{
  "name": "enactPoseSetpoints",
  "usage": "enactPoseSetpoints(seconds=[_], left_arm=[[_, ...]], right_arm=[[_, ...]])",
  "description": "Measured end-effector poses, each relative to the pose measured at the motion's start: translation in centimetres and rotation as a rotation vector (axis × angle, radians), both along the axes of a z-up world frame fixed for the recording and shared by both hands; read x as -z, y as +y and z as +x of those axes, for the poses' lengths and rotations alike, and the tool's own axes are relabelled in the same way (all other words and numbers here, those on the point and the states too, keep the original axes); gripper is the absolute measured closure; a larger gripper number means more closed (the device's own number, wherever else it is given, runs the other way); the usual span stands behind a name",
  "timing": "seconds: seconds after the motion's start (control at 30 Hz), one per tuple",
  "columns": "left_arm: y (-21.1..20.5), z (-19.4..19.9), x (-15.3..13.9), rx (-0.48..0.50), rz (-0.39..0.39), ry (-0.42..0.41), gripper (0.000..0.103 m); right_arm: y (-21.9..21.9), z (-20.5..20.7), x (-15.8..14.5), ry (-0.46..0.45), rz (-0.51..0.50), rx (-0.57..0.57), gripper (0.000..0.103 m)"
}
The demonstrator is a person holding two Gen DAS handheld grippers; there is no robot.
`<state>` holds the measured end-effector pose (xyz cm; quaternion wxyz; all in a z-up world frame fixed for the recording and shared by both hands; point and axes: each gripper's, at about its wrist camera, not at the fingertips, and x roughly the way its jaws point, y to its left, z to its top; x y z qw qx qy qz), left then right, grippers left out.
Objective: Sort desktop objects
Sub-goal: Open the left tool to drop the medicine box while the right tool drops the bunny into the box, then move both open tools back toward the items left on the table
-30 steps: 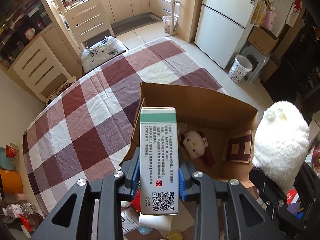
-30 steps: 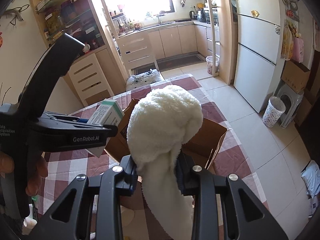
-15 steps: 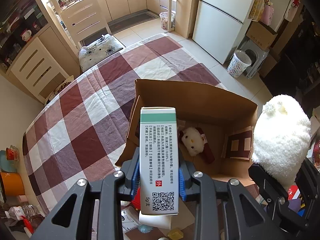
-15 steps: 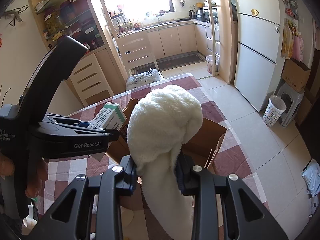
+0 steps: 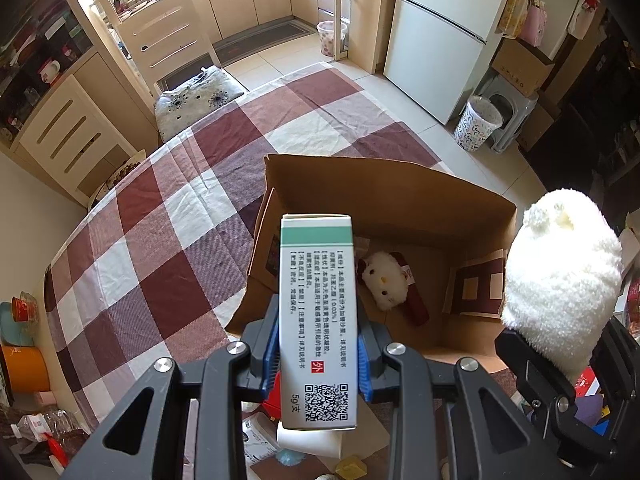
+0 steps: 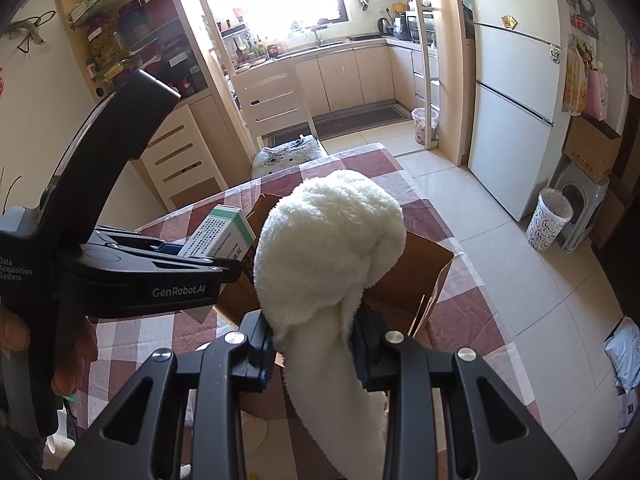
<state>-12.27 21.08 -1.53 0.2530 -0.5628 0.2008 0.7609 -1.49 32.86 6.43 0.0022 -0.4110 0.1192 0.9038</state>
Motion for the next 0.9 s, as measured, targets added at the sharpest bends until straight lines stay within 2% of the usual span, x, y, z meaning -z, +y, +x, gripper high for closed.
enactPoseSetpoints(seconds=[0.17,0.23,0.27,0.3,0.33,0.37,0.4,0.5,0.6,0.9], left_arm=[[0.1,0.0,0.1,0.001,-0.002,0.003,0.072],[0.3,-0.1,0.0,0.006,0.001,0.020,0.069],[0.4,-0.2,-0.1,0.007,0.002,0.030,0.051],[0.4,-0.3,-0.2,0.002,0.000,0.046,0.041],[0.4,-0.5,-0.4,-0.002,0.001,0.062,0.038],[0.4,-0.8,-0.6,-0.002,0.006,0.064,0.032],[0.5,-1.0,-0.6,-0.003,0.004,0.054,0.027],[0.6,-1.3,-0.3,-0.001,-0.028,0.017,0.027],[0.5,-0.8,-0.3,0.008,-0.043,0.040,0.027],[-0.6,0.0,-1.2,0.002,-0.024,0.045,0.027]], right_arm=[[0.1,-0.1,0.1,-0.004,-0.001,-0.001,0.071],[0.1,-0.2,0.1,-0.004,0.000,-0.001,0.070],[0.1,-0.2,0.1,0.003,0.005,0.000,0.063],[0.1,-0.1,-0.1,0.014,0.021,0.005,0.035],[0.0,0.0,-0.4,0.026,0.055,0.031,0.026],[0.1,0.3,-0.8,0.063,0.081,0.057,0.010],[0.3,0.6,-1.3,0.095,0.078,0.068,0.006],[1.1,1.0,-2.1,0.138,0.051,0.079,0.006],[1.0,1.1,-2.0,0.138,0.027,0.069,0.006],[0.7,1.6,-2.4,0.140,0.012,0.053,0.006]])
